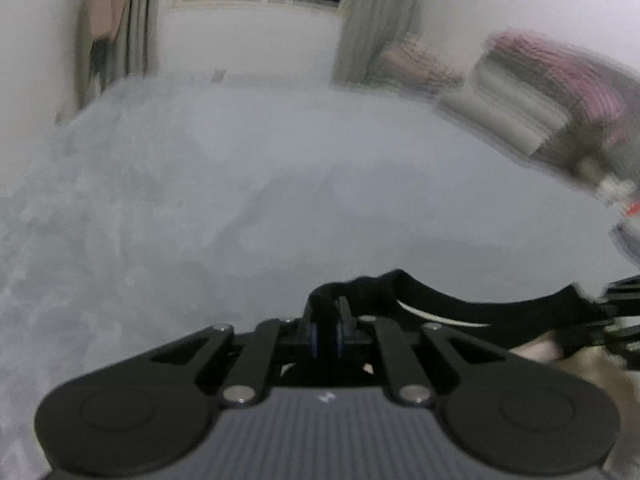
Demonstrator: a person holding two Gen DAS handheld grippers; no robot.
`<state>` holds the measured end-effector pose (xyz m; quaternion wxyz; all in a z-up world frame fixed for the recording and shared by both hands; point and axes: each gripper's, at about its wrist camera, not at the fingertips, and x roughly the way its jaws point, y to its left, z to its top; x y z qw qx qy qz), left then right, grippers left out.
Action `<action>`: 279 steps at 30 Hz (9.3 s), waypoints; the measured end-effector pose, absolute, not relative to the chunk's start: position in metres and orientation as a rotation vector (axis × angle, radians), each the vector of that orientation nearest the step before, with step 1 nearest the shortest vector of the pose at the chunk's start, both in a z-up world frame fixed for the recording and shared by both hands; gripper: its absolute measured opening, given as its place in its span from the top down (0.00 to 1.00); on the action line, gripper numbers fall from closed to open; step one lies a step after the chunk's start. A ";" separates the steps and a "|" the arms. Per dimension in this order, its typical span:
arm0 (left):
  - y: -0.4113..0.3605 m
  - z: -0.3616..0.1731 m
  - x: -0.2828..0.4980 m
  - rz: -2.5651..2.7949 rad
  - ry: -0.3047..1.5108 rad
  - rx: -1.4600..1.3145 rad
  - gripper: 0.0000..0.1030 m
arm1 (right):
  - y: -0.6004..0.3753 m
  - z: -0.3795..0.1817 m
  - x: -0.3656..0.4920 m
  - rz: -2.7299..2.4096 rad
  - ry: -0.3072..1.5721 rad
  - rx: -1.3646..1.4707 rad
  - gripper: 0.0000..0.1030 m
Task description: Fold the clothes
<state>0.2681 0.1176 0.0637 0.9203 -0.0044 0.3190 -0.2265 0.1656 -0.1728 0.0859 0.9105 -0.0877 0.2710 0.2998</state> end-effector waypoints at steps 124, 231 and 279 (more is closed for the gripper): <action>0.155 -0.005 0.178 -0.257 0.871 -0.583 0.92 | -0.239 0.035 0.183 0.480 0.825 0.617 0.96; 0.167 0.056 0.110 -0.289 0.689 -0.459 0.94 | -0.258 0.100 0.122 0.511 0.651 0.633 0.93; 0.111 0.021 0.132 -0.262 0.695 -0.045 0.53 | -0.178 0.041 0.125 0.393 0.678 -0.060 0.30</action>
